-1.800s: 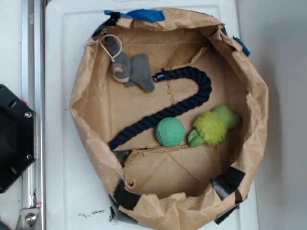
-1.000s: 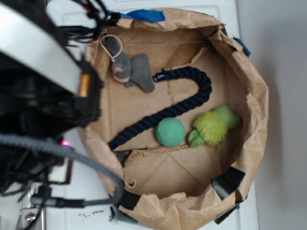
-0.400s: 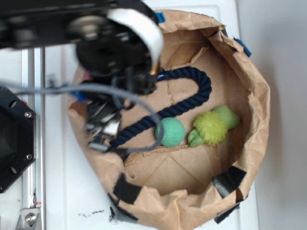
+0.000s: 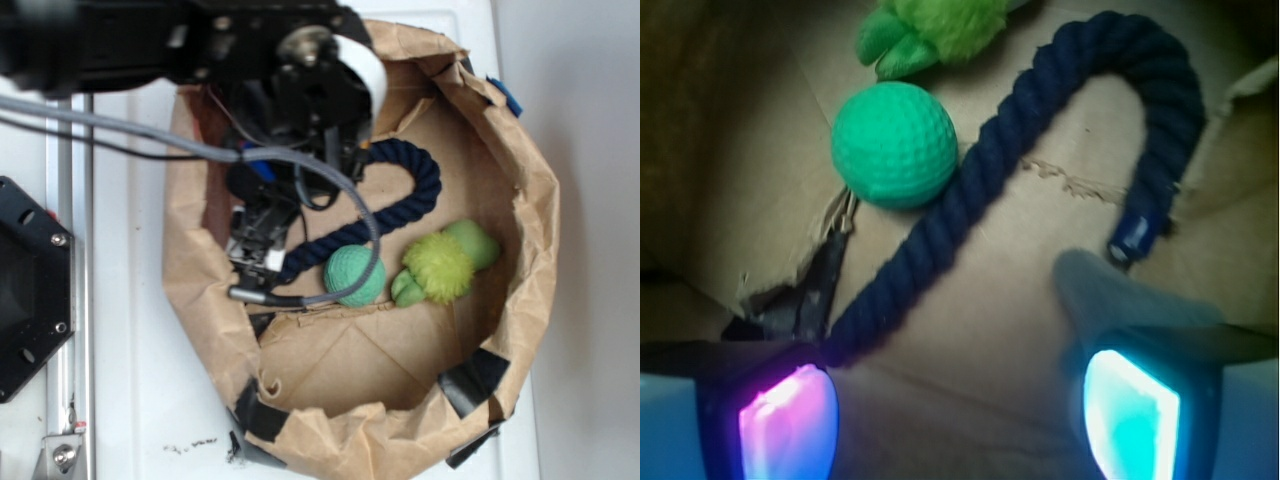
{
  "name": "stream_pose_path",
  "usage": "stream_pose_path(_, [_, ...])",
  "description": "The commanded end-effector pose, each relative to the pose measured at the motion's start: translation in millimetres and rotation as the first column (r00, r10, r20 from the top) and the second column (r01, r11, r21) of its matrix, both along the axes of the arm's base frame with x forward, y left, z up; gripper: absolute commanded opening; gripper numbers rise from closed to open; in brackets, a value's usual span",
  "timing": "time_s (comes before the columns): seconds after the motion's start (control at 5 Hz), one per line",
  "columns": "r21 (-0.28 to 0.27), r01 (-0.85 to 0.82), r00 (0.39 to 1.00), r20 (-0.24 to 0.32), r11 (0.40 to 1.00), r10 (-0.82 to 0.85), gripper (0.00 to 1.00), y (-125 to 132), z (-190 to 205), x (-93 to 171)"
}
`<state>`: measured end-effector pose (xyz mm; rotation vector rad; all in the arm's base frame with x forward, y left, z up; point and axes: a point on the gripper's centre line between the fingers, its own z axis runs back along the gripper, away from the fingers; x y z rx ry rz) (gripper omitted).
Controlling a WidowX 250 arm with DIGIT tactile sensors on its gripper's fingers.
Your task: Grab the gray animal.
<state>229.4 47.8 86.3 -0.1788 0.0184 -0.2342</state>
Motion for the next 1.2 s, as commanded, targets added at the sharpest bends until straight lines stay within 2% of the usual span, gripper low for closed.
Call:
stream_pose_path(0.0, [0.081, -0.013, 1.000, 0.023, 0.997, 0.012, 1.00, 5, -22, 5])
stream_pose_path(0.2, [0.104, -0.075, 0.993, 0.094, 0.992, 0.065, 1.00, 12, -19, 8])
stream_pose_path(0.4, [0.175, -0.189, 0.969, 0.193, 0.966, 0.155, 1.00, 17, -12, 7])
stream_pose_path(1.0, [0.265, -0.293, 0.947, 0.210, 0.919, 0.242, 1.00, 27, -5, 1])
